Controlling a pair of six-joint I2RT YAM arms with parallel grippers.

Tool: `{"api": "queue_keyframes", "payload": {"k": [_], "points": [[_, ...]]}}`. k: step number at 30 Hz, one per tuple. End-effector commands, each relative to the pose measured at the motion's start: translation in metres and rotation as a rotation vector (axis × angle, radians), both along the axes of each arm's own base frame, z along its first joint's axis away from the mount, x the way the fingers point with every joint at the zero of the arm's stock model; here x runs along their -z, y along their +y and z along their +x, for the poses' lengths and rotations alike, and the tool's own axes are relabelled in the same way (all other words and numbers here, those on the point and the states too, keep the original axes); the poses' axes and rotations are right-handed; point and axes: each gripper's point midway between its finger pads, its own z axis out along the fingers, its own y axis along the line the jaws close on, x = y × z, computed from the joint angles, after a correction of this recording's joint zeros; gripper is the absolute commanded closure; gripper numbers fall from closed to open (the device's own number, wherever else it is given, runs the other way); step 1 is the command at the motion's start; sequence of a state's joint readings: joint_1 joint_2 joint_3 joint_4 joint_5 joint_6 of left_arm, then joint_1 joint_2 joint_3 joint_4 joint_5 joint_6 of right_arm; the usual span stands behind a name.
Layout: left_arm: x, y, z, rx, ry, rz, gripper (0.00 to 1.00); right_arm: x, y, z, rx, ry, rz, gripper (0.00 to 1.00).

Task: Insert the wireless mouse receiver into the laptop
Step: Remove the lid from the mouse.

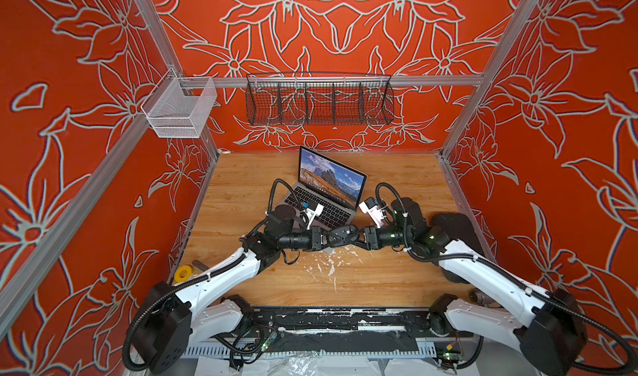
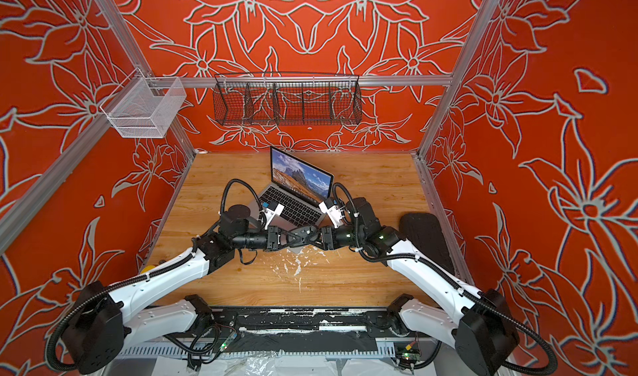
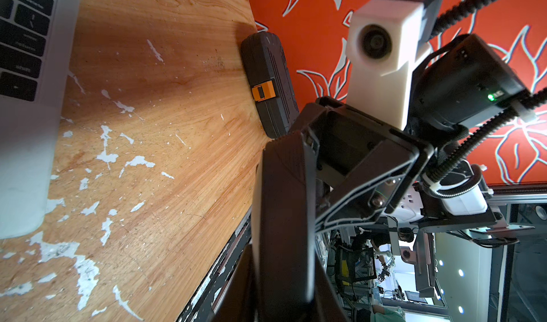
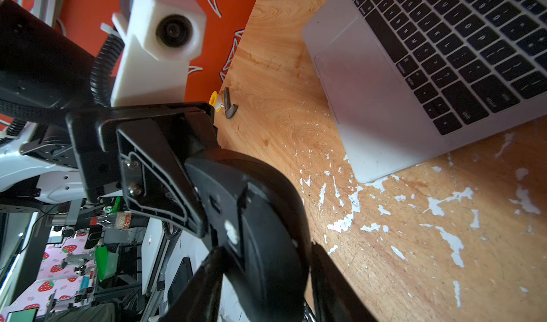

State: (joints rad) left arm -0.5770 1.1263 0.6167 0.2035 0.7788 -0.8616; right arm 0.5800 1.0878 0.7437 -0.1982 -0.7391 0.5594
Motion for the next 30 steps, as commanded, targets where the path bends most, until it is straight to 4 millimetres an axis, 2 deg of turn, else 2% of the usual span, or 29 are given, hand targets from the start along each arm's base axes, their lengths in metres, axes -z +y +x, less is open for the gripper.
{"api": "queue_keyframes", "payload": {"k": [1,17,18,21,24,26,30], "points": [[-0.008,-0.002,-0.005,0.024,-0.016,-0.031,1.00,-0.003,-0.004,0.004,0.029,-0.033,-0.023,0.50],[0.010,0.008,0.000,-0.026,0.034,0.005,1.00,-0.006,-0.014,0.004,0.068,-0.060,-0.047,0.77],[0.012,0.009,0.001,-0.031,0.040,0.007,1.00,-0.007,-0.014,0.004,0.071,-0.062,-0.044,0.80],[0.019,0.012,0.003,-0.056,0.063,0.021,1.00,-0.009,-0.015,0.003,0.076,-0.069,-0.039,0.97],[0.033,0.023,0.008,-0.112,0.097,0.058,1.00,-0.008,-0.020,0.003,0.095,-0.079,-0.057,1.00],[0.042,0.035,0.012,-0.162,0.120,0.085,1.00,0.001,-0.031,0.004,0.133,-0.084,-0.117,1.00],[0.063,0.061,0.015,-0.220,0.140,0.187,1.00,0.055,-0.082,0.009,0.290,-0.040,-0.471,1.00]]}}
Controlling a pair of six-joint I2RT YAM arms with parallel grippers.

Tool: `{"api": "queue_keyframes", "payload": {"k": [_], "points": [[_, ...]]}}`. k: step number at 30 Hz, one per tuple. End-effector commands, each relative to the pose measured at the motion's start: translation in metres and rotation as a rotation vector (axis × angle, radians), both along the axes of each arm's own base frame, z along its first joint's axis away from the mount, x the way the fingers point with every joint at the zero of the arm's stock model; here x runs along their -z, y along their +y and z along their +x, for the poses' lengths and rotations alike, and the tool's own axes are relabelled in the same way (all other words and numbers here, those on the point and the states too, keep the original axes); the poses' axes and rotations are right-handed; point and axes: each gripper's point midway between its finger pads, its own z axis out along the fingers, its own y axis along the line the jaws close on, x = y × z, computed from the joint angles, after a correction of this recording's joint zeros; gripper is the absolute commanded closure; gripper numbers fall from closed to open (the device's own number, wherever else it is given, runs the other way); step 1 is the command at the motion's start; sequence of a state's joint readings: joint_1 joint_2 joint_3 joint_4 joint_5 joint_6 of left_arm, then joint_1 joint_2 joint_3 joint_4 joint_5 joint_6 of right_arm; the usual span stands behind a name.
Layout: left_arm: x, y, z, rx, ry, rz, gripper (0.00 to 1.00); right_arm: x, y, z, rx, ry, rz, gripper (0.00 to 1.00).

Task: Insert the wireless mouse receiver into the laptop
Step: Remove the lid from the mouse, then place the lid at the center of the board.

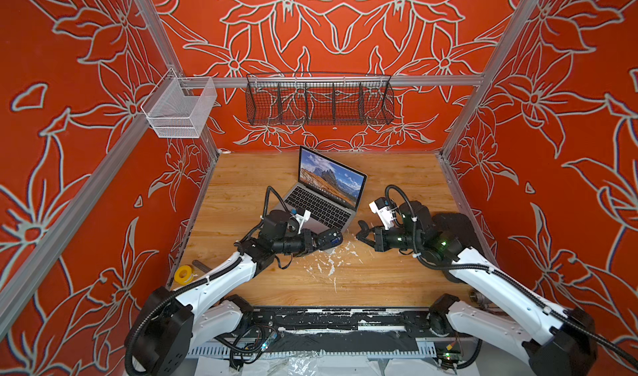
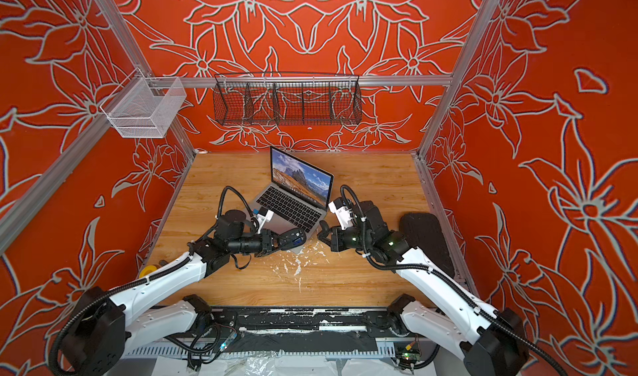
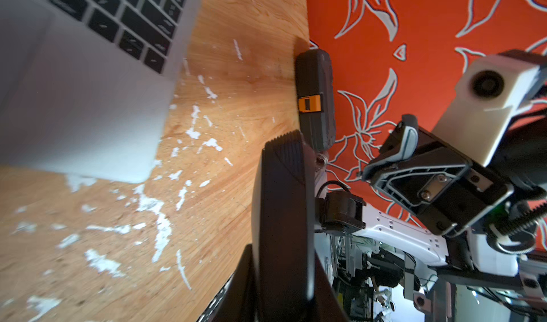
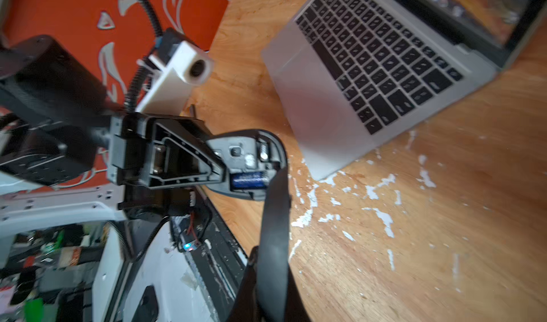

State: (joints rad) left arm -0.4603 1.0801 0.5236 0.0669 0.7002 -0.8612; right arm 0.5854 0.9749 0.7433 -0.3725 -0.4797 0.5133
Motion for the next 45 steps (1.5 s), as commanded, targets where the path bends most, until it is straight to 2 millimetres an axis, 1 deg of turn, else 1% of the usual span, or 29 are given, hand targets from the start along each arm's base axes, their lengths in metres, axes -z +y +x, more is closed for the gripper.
{"api": "queue_keyframes", "payload": {"k": [1,4,6,8,10,12,14,16,18,19,20,21,24,26,27,29,30,31,33,34,36,37,40,45], "points": [[0.013,0.021,0.000,-0.031,0.005,0.091,1.00,0.057,-0.061,0.002,0.189,0.060,-0.405,1.00],[0.019,0.036,0.002,-0.033,0.006,0.155,1.00,0.082,-0.100,-0.002,0.280,0.096,-0.695,1.00],[0.020,0.041,0.003,-0.028,-0.007,0.189,1.00,0.092,-0.113,-0.001,0.301,0.097,-0.818,1.00],[0.020,0.044,0.004,-0.019,-0.021,0.212,1.00,0.102,-0.119,0.000,0.297,0.110,-0.890,1.00],[0.021,0.043,0.004,-0.007,-0.026,0.217,1.00,0.116,-0.117,0.000,0.265,0.133,-0.944,1.00],[0.021,0.042,0.004,0.010,-0.029,0.217,1.00,0.128,-0.112,0.000,0.223,0.145,-0.984,1.00],[0.021,0.040,0.003,0.029,-0.032,0.216,1.00,0.138,-0.102,0.000,0.180,0.157,-0.983,1.00],[0.021,0.039,0.002,0.051,-0.034,0.218,1.00,0.149,-0.089,0.000,0.136,0.175,-0.951,0.97],[0.022,0.038,0.001,0.074,-0.035,0.225,1.00,0.156,-0.075,-0.002,0.090,0.197,-0.894,0.90],[0.020,0.036,-0.001,0.093,-0.041,0.220,1.00,0.157,-0.067,-0.003,0.072,0.205,-0.859,0.84],[0.018,0.035,-0.002,0.109,-0.048,0.215,1.00,0.156,-0.061,-0.004,0.058,0.210,-0.830,0.78],[0.015,0.033,-0.003,0.125,-0.055,0.210,1.00,0.154,-0.054,-0.004,0.044,0.211,-0.794,0.69],[0.003,0.028,-0.006,0.188,-0.111,0.192,1.00,0.137,-0.036,-0.005,-0.003,0.181,-0.684,0.43],[-0.007,0.026,-0.010,0.235,-0.162,0.176,1.00,0.119,-0.020,-0.008,-0.064,0.148,-0.578,0.28],[-0.012,0.024,-0.012,0.262,-0.188,0.166,1.00,0.108,-0.009,-0.011,-0.112,0.138,-0.494,0.19],[-0.021,0.021,-0.015,0.297,-0.223,0.141,1.00,0.082,0.013,-0.021,-0.217,0.141,-0.280,0.10],[-0.028,0.017,-0.019,0.328,-0.241,0.111,1.00,0.063,0.027,-0.028,-0.294,0.125,-0.143,0.06],[-0.036,0.013,-0.024,0.363,-0.259,0.074,1.00,0.042,0.037,-0.034,-0.351,0.094,-0.026,0.05],[-0.051,0.006,-0.036,0.441,-0.295,0.001,1.00,0.003,0.051,-0.047,-0.459,0.040,0.175,0.05],[-0.058,0.002,-0.044,0.481,-0.312,-0.025,1.00,-0.014,0.053,-0.051,-0.499,0.013,0.242,0.05],[-0.067,-0.003,-0.056,0.545,-0.342,-0.052,1.00,-0.037,0.057,-0.057,-0.556,-0.009,0.327,0.06],[-0.071,-0.006,-0.061,0.570,-0.354,-0.061,1.00,-0.044,0.059,-0.060,-0.582,-0.010,0.350,0.06],[-0.078,-0.011,-0.068,0.607,-0.372,-0.092,1.00,-0.053,0.063,-0.062,-0.620,0.011,0.402,0.12],[-0.080,-0.016,-0.069,0.620,-0.368,-0.107,1.00,-0.055,0.067,-0.062,-0.629,0.041,0.441,0.35]]}}
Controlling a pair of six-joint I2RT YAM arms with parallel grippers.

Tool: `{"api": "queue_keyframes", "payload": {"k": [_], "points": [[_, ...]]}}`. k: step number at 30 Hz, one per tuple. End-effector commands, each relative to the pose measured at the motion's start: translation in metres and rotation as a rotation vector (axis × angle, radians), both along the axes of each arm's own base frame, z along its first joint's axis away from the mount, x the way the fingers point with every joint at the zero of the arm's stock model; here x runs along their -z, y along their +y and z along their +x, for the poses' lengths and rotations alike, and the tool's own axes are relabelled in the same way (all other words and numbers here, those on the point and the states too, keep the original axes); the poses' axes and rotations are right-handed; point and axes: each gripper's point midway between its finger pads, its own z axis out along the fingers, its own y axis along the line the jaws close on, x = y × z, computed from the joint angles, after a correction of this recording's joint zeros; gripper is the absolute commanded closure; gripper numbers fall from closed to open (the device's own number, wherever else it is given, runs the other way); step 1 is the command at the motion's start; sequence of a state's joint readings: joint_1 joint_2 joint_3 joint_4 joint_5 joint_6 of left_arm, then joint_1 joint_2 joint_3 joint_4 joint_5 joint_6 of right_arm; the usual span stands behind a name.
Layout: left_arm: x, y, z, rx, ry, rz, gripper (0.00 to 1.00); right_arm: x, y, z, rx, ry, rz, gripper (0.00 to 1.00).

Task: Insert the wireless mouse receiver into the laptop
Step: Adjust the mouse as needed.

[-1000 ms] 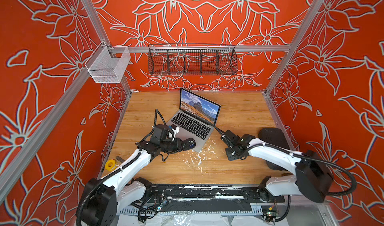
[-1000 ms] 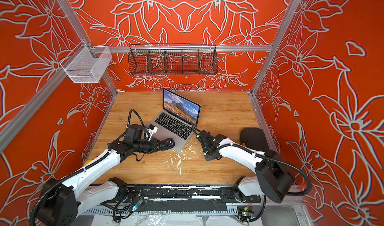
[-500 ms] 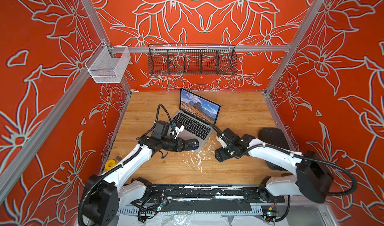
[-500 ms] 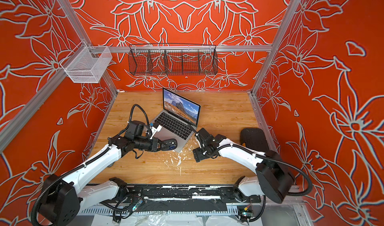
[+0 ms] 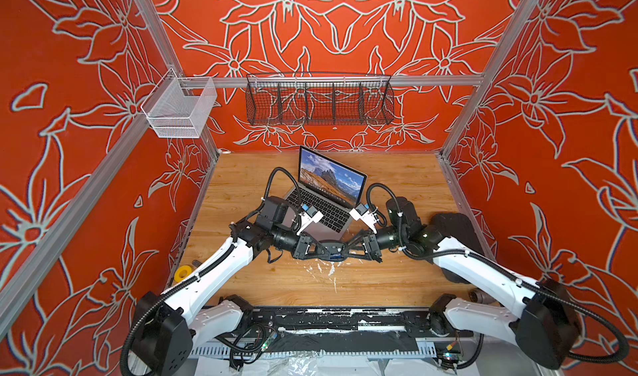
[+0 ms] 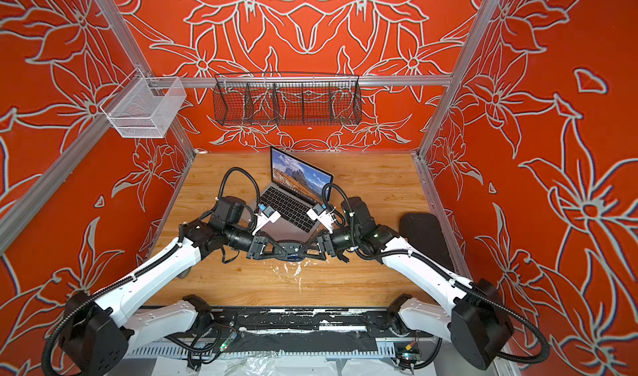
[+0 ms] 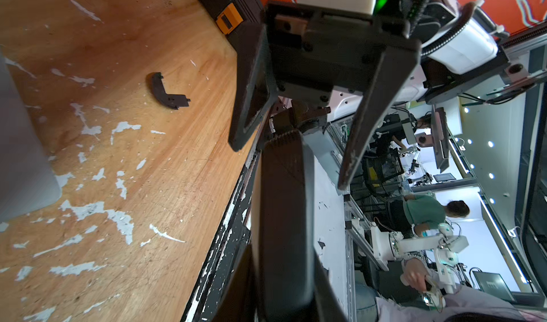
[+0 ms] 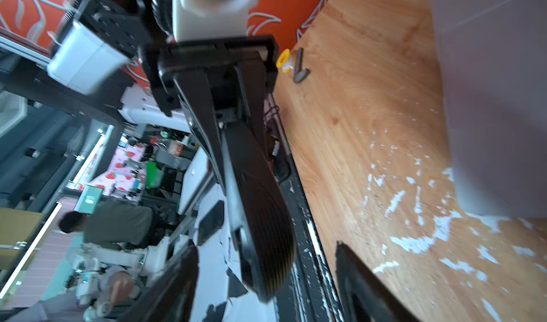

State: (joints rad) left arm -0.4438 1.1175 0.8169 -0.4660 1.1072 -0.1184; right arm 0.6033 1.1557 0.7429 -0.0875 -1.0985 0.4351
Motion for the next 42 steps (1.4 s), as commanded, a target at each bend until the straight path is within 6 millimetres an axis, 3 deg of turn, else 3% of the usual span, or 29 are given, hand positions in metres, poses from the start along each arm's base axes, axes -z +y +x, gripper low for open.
{"api": "queue_keyframes", "payload": {"k": [1,8,19,22,23,24,27,31,38,42], "points": [[-0.013,-0.003,-0.007,0.054,-0.026,-0.050,1.00,-0.020,0.004,-0.009,-0.081,0.003,0.094,0.38],[-0.010,-0.007,-0.006,0.064,-0.011,-0.047,1.00,-0.014,0.006,-0.009,-0.086,0.030,0.078,0.58],[-0.012,-0.011,0.003,0.036,-0.007,-0.065,1.00,-0.005,0.007,-0.006,-0.053,0.015,0.062,0.78],[-0.014,-0.013,0.009,0.000,-0.016,-0.080,0.32,-0.009,0.008,0.007,0.037,-0.034,0.081,0.80],[-0.015,-0.013,0.012,-0.013,-0.022,-0.086,0.13,-0.011,0.008,0.014,0.083,-0.058,0.095,0.82],[-0.016,-0.014,0.015,-0.029,-0.033,-0.093,0.01,-0.014,0.007,0.019,0.129,-0.070,0.116,0.83],[-0.024,-0.017,0.028,-0.110,-0.087,-0.121,0.03,-0.026,0.002,0.037,0.272,-0.114,0.201,0.83],[-0.041,-0.028,0.041,-0.225,-0.187,-0.204,0.00,-0.040,-0.002,0.045,0.355,-0.137,0.301,0.84],[-0.067,-0.033,0.040,-0.268,-0.288,-0.254,0.30,-0.049,-0.003,0.044,0.389,-0.149,0.343,0.86],[-0.076,-0.031,0.039,-0.283,-0.299,-0.293,0.39,-0.048,-0.001,0.040,0.363,-0.137,0.343,0.87]]}}
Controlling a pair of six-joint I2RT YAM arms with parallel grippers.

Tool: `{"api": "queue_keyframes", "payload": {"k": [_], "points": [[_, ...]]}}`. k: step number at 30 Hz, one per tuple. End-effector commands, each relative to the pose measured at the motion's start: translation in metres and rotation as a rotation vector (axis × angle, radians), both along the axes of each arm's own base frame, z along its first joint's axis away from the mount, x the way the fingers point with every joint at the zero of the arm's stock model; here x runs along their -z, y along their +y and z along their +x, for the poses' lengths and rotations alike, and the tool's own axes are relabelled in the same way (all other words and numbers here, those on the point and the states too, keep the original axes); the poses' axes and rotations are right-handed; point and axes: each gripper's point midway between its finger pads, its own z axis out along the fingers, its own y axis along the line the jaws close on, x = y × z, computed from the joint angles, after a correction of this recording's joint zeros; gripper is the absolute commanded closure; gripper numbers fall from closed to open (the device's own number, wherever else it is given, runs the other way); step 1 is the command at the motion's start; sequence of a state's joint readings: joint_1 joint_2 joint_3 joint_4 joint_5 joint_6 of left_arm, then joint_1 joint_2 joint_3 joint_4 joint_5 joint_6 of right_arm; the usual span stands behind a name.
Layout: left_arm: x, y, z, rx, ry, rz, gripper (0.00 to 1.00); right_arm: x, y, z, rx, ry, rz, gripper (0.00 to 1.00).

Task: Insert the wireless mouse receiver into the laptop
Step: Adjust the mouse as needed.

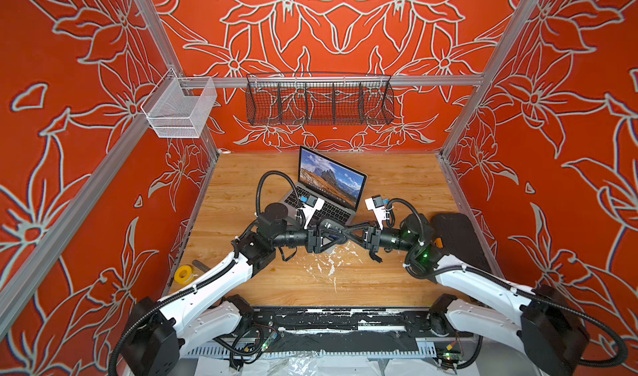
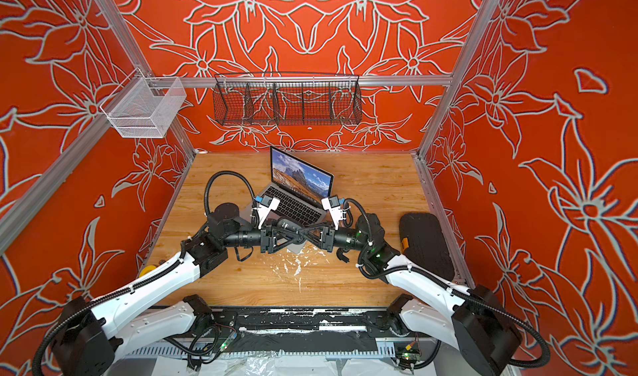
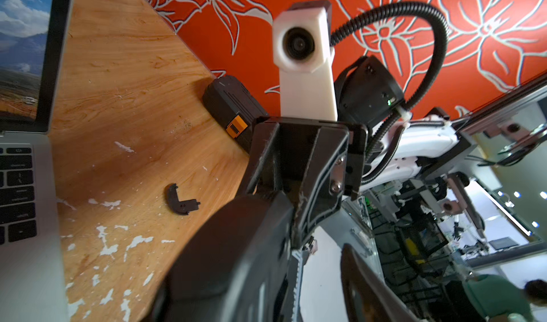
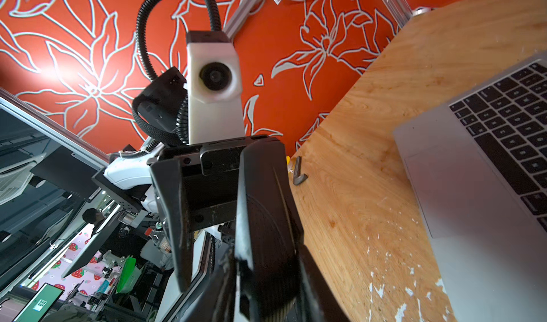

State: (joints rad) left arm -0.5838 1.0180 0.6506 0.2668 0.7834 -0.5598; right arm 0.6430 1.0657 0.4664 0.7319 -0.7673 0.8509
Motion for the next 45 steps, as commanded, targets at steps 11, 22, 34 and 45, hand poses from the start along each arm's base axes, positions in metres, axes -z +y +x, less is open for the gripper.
{"api": "queue_keyframes", "payload": {"k": [11,22,34,45], "points": [[-0.051,0.003,-0.004,-0.025,-0.136,-0.151,0.48,-0.007,0.006,-0.006,-0.040,0.021,0.045,0.87],[-0.057,0.004,-0.002,-0.042,-0.149,-0.187,0.66,-0.002,0.014,-0.011,-0.084,0.040,0.032,0.89],[0.041,0.036,0.052,-0.468,0.059,0.086,0.97,0.042,-0.017,0.032,0.301,0.386,-0.105,0.39],[0.066,0.035,0.055,-0.508,0.104,0.116,1.00,0.042,-0.011,0.021,0.300,0.437,-0.168,0.64]]}}
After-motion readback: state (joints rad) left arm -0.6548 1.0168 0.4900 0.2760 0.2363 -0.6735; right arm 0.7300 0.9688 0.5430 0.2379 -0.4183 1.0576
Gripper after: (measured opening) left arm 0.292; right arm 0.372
